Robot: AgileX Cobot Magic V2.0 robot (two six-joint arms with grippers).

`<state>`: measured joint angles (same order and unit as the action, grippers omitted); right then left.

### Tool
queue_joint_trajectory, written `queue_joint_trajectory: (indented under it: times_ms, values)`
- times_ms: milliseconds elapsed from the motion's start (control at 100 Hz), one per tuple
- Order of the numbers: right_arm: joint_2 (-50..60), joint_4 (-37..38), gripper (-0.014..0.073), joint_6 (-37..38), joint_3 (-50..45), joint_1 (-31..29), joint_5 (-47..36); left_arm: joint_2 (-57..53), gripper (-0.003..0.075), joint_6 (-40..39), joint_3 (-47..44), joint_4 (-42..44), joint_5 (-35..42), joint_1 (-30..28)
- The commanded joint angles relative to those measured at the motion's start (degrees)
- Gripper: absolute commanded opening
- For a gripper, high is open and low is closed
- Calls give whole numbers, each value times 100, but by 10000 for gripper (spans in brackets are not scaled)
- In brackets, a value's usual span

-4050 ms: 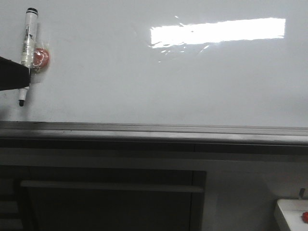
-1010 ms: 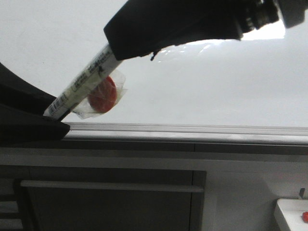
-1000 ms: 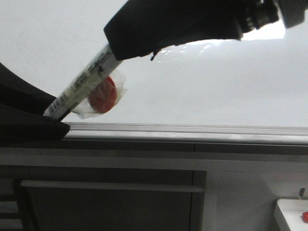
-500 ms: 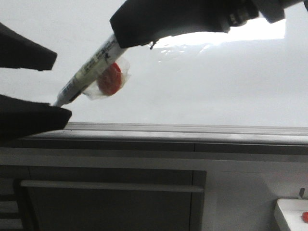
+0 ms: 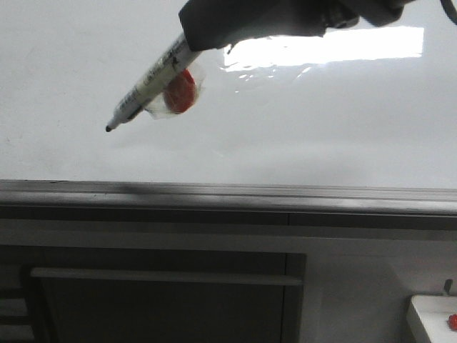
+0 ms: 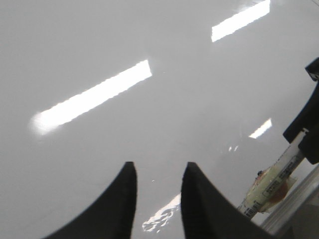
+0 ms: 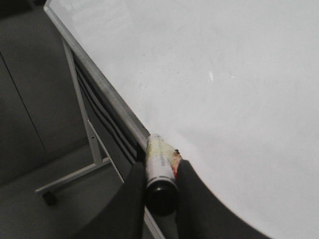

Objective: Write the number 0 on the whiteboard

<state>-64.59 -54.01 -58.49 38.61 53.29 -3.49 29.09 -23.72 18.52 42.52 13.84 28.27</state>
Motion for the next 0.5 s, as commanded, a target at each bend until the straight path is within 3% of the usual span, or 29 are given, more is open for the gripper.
queue_joint_trajectory:
  times_ms: [0, 160, 360, 490]
  values:
    - [-27, -16, -75, -64, 176, 2, -407, -169, -24, -43, 160, -304, 43, 27]
    - [-158, -71, -71, -64, 296, -33, -659, -183, -20, -43, 160, -303, -49, 27]
    - [-470, -113, -71, -64, 804, -311, -235, -183, -20, -43, 160, -348, -98, 27]
    - [-649, -113, -71, -64, 1042, -574, 87, -183, -20, -43, 160, -865, -187, 27]
